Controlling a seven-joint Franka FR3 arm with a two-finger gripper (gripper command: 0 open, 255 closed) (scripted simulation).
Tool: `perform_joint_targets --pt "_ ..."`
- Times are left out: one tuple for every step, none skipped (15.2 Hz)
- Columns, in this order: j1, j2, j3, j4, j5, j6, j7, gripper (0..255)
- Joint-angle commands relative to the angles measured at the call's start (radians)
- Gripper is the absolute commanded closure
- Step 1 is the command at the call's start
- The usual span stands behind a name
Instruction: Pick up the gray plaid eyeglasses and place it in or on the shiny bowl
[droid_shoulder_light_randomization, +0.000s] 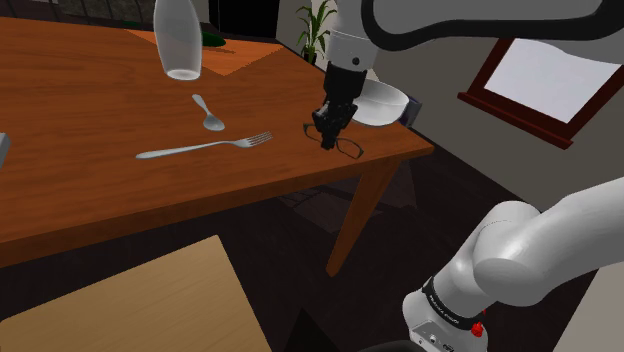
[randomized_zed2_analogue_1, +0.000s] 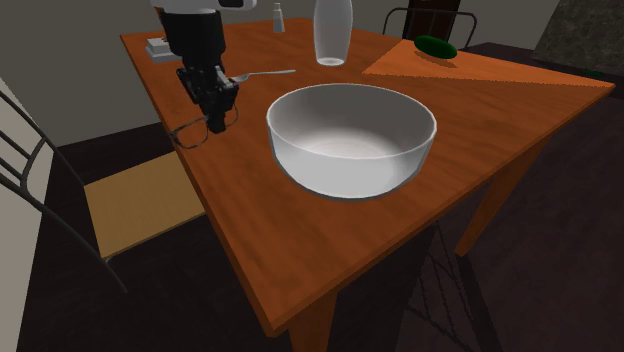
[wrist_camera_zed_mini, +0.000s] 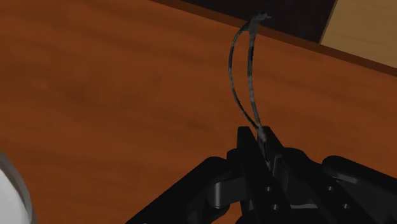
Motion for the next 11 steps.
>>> perform_joint_targets --pt "0.004 0.005 0.005 -0.008 0.048 -0.001 -0.001 255" --pt "0.004 0.003 0.005 -0.002 0.048 -0.008 0.000 255" --pt "0.004 0.003 0.004 -0.002 0.048 -0.008 -0.001 255" --pt "0.007 0.012 0.007 0.001 0.047 -0.002 0.004 255" --pt "0.007 0.012 0.005 0.014 0.046 -0.015 0.005 255" --pt "0.006 0.012 0.005 0.027 0.046 -0.028 0.006 255" --pt "0.006 0.012 0.004 0.040 0.045 -0.042 0.007 255" --pt "0.006 0.013 0.003 0.054 0.044 -0.055 0.008 255" --pt "0.005 0.013 0.002 0.068 0.044 -0.068 0.009 255" --pt "0.005 0.014 0.001 0.082 0.043 -0.082 0.010 255" --pt "0.005 0.015 0.001 0.097 0.042 -0.095 0.011 255"
